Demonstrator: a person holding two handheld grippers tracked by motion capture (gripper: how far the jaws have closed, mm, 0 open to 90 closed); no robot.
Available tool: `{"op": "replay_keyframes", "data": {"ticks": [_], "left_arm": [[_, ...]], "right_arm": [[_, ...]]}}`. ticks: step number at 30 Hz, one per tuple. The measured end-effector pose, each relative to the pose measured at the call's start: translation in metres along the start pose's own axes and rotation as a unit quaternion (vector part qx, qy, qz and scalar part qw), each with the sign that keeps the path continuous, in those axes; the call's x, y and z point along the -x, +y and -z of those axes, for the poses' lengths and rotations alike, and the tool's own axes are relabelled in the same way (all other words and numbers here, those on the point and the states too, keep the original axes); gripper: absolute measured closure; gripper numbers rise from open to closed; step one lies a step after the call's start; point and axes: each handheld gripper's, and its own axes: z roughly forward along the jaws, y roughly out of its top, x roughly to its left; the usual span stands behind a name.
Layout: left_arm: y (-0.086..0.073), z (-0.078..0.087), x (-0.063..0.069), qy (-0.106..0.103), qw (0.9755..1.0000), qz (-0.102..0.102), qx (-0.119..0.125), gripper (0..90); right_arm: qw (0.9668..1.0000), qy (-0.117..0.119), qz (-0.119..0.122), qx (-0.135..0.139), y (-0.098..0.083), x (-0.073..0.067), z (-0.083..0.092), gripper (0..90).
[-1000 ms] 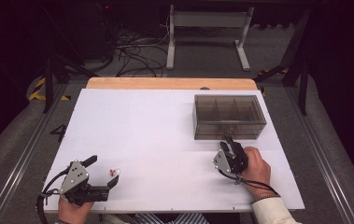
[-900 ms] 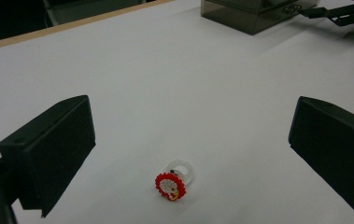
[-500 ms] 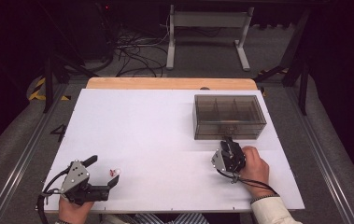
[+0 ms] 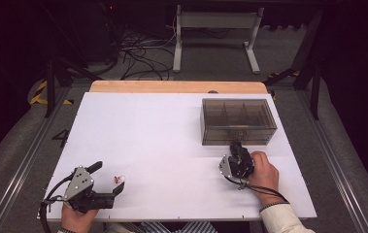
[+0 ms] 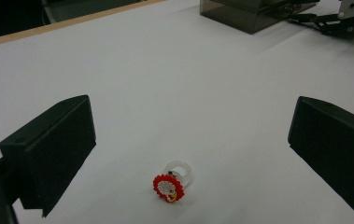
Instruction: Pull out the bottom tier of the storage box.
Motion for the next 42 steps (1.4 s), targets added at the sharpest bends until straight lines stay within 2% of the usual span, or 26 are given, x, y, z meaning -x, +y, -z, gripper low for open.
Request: {"op": "replay_keyframes", "data": {"ticks": [4, 13, 24, 29, 42], "left_arm": [[0.000, 0.000, 0.000, 0.000, 1.0000, -0.002, 0.000, 1.5], [0.000, -0.001, 0.000, -0.001, 1.0000, -0.003, -0.001, 1.5], [0.000, 0.000, 0.000, -0.002, 1.0000, 0.000, -0.001, 1.5], [0.001, -0.001, 0.000, -0.002, 1.0000, -0.003, 0.001, 1.5], [0.001, 0.000, 0.000, -0.003, 1.0000, -0.003, 0.002, 1.5]], "right_arm": [[0.9999, -0.005, 0.010, 0.002, 0.001, -0.001, -0.001, 73.2], [0.9999, 0.000, 0.012, -0.001, 0.001, -0.002, -0.001, 78.8], [1.0000, 0.001, 0.003, -0.001, 0.001, -0.001, -0.001, 79.4], [1.0000, 0.001, 0.009, 0.002, 0.002, 0.000, 0.000, 79.7], [0.9999, 0.006, 0.004, 0.008, 0.001, 0.000, 0.015, 79.5]]}}
